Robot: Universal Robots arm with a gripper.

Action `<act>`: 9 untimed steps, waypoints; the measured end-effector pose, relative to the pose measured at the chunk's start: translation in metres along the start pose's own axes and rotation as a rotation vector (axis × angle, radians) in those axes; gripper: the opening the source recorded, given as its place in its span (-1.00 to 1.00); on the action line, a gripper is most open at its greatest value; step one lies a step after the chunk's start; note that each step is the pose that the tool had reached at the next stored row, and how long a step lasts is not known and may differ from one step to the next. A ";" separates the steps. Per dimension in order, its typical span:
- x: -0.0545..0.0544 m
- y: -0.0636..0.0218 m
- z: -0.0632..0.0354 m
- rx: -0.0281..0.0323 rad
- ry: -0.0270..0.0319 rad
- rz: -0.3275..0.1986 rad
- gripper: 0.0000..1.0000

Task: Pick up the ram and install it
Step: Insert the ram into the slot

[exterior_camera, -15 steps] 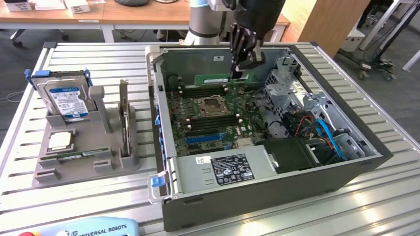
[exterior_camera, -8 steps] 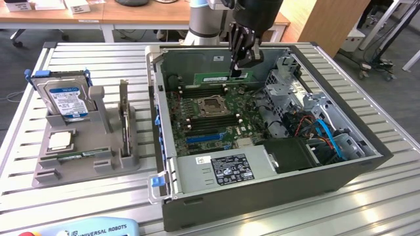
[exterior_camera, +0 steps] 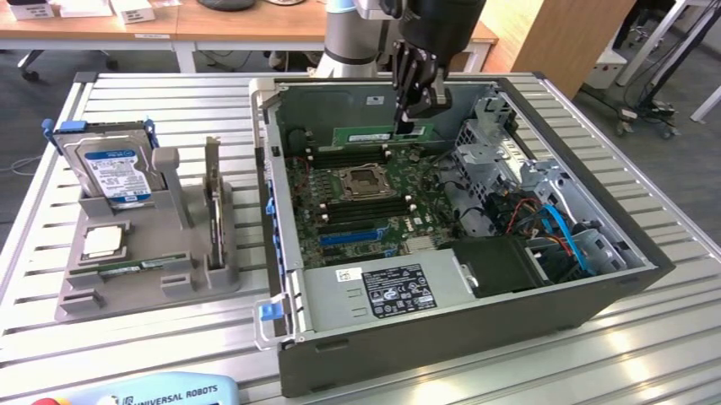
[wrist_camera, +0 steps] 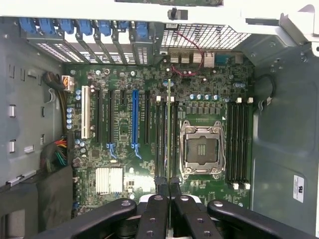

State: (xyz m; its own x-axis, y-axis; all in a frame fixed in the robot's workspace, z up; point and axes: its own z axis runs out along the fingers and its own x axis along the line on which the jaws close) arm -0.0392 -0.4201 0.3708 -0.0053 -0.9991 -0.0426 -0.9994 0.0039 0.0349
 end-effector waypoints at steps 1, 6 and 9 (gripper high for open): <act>0.000 0.0000 0.0009 0.0000 -0.0001 0.000 -0.76; 0.000 -0.0002 0.0046 -0.0001 0.0001 0.000 -0.76; 0.000 -0.0002 0.0064 0.0000 -0.0001 0.000 -0.76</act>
State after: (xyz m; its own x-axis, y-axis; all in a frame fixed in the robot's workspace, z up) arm -0.0392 -0.4201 0.3644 -0.0053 -0.9991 -0.0427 -0.9994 0.0038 0.0349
